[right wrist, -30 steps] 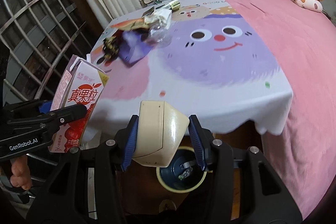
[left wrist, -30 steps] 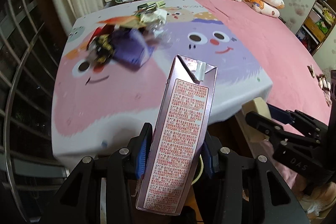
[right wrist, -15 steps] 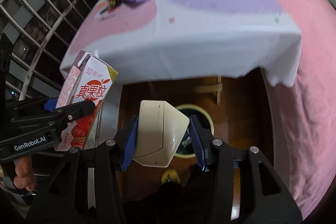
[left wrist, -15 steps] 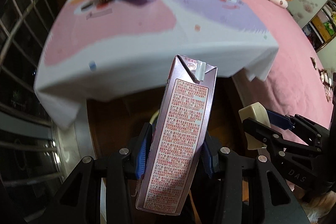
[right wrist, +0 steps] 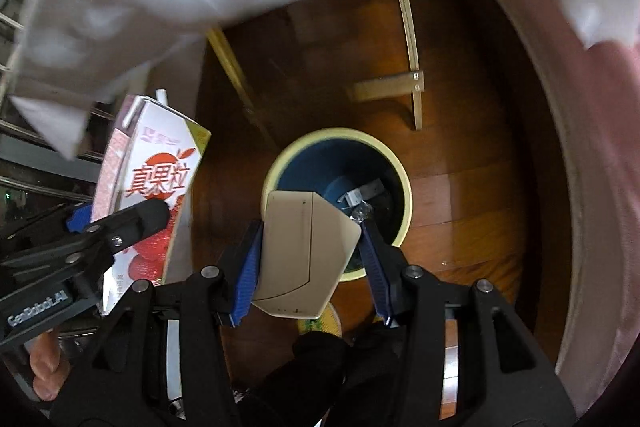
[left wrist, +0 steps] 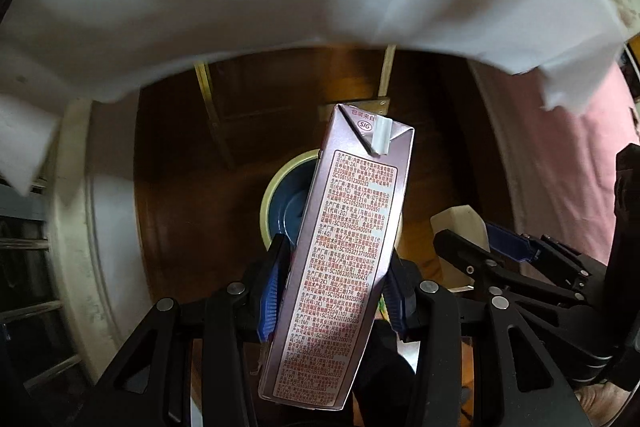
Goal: Collect trash
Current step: 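Open both tools to drop the carton and block into the bin, then raise both tools back toward the remaining trash on the table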
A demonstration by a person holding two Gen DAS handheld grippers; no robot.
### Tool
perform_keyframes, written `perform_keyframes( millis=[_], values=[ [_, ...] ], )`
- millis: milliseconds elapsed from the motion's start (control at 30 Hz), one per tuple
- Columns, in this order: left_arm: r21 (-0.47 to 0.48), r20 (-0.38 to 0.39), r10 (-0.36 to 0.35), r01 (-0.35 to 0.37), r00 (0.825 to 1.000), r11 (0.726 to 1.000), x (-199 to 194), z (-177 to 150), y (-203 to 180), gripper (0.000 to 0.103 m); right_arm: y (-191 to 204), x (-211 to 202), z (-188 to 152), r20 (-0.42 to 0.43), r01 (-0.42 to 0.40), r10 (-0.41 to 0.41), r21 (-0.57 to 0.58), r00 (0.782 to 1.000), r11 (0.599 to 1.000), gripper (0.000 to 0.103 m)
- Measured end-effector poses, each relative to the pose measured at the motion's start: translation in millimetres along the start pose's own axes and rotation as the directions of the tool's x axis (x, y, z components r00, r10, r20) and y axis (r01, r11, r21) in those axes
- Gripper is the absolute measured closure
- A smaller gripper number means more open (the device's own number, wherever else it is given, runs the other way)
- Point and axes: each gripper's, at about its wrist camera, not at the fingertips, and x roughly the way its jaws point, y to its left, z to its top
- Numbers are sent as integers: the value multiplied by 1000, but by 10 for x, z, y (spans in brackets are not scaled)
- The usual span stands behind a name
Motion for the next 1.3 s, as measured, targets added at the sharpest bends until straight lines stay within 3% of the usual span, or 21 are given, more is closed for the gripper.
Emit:
perform_keyframes(
  millis=[200, 367, 433, 467, 567, 633, 900, 1300],
  values=[
    [-27, -28, 17, -18, 999, 999, 870, -96, -65, 60, -247, 776, 32, -38, 9, -9, 11, 999, 1000, 58],
    [-49, -54, 27, -30, 998, 998, 1305, -176, -85, 57, -354, 1199, 22, -64, 12, -10, 32, 998, 999, 58],
    [-56, -70, 24, -28, 997, 998, 1425, -212, -14, 48, -397, 1335, 22, -89, 5, 0, 49, 996, 999, 55],
    [-59, -75, 25, -30, 997, 998, 1458, -233, 6, 35, -420, 1394, 13, -85, 12, -8, 53, 996, 999, 49],
    [-72, -63, 45, -49, 997, 996, 1493, -204, 143, 16, -436, 1447, 30, -71, 14, -10, 54, 997, 998, 39],
    [-80, -63, 56, -61, 996, 995, 1512, -174, 223, 11, -424, 1430, 42, -62, 20, -17, 54, 998, 998, 38],
    [-75, -23, 73, -75, 997, 994, 1153, 17, 362, 11, -261, 1100, 101, -40, 21, -19, 56, 999, 998, 37],
    [-62, 72, 69, -64, 995, 996, -7, 222, 249, 11, 84, 165, 179, 19, 10, -10, 44, 1000, 999, 37]
  ],
)
